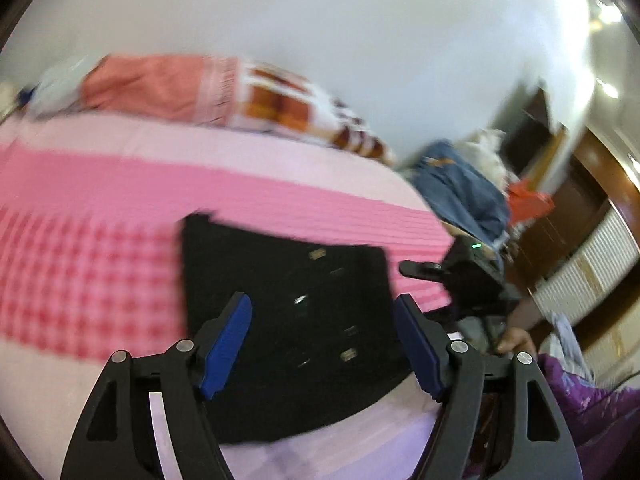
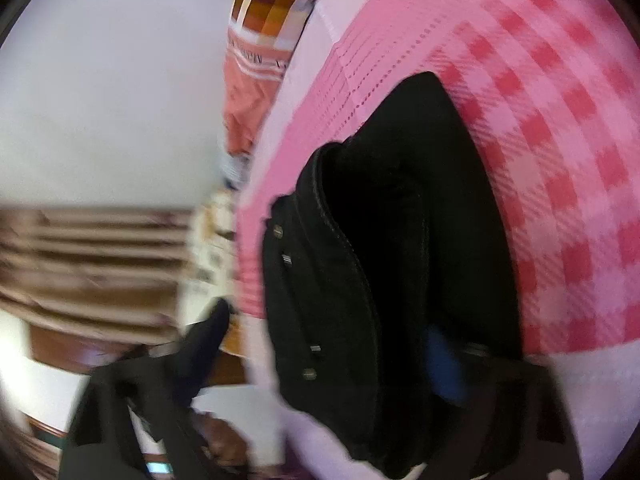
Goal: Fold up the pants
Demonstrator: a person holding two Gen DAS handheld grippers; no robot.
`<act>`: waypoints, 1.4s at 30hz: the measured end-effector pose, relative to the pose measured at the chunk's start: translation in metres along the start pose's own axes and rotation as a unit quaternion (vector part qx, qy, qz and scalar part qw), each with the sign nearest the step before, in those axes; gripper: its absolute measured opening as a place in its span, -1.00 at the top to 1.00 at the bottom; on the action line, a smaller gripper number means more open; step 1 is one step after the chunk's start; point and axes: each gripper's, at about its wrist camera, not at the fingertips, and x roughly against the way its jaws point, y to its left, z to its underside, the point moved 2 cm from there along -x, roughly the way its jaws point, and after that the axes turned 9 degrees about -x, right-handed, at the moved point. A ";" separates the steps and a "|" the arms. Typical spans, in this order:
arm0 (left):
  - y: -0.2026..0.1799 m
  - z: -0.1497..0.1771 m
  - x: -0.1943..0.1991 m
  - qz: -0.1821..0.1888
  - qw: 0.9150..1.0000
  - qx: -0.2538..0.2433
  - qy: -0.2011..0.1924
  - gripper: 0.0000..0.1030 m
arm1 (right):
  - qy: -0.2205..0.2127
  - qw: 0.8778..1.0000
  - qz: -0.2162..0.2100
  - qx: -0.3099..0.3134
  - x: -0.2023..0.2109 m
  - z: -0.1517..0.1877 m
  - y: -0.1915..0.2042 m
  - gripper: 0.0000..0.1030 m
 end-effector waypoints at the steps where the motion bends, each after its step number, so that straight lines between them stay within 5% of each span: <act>1: 0.008 0.007 0.003 -0.007 1.000 0.013 0.002 -0.44 | 0.001 0.999 0.030 0.016 -0.004 0.001 0.001 0.54; 2: 0.017 0.013 0.005 -0.014 1.000 0.027 0.006 -0.44 | -0.003 0.998 0.051 0.028 -0.007 0.002 0.001 0.66; 8: 0.049 0.033 0.018 -0.035 0.995 0.095 0.007 -0.44 | -0.049 0.997 0.018 0.056 0.021 -0.003 0.018 0.76; 12: 0.050 0.029 0.020 -0.037 0.994 0.099 0.000 -0.44 | -0.088 0.993 0.011 0.075 0.047 -0.014 0.024 0.76; 15: 0.041 0.027 0.013 -0.038 0.996 0.083 0.005 -0.44 | -0.075 0.995 0.035 0.058 0.043 -0.021 -0.005 0.76; 18: 0.033 0.030 0.001 -0.031 0.997 0.071 0.020 -0.44 | -0.078 0.997 0.013 0.006 0.048 -0.022 -0.031 0.56; 22: 0.026 0.034 -0.007 -0.021 0.997 0.068 0.037 -0.44 | -0.148 0.988 -0.026 -0.025 0.100 -0.014 -0.033 0.42; 25: 0.023 0.034 -0.008 -0.022 0.997 0.062 0.037 -0.44 | -0.124 0.990 -0.063 -0.023 0.115 0.016 -0.023 0.42; 30: 0.026 0.039 -0.013 -0.009 0.996 0.083 0.043 -0.44 | -0.073 0.996 -0.036 -0.046 0.084 0.051 -0.033 0.42; 35: 0.030 0.044 -0.013 -0.005 0.994 0.098 0.052 -0.44 | -0.079 0.994 -0.007 -0.078 0.068 0.053 -0.043 0.47; 42: 0.029 0.046 -0.010 0.008 0.993 0.106 0.045 -0.45 | -0.097 0.988 -0.031 -0.112 0.075 0.057 -0.049 0.30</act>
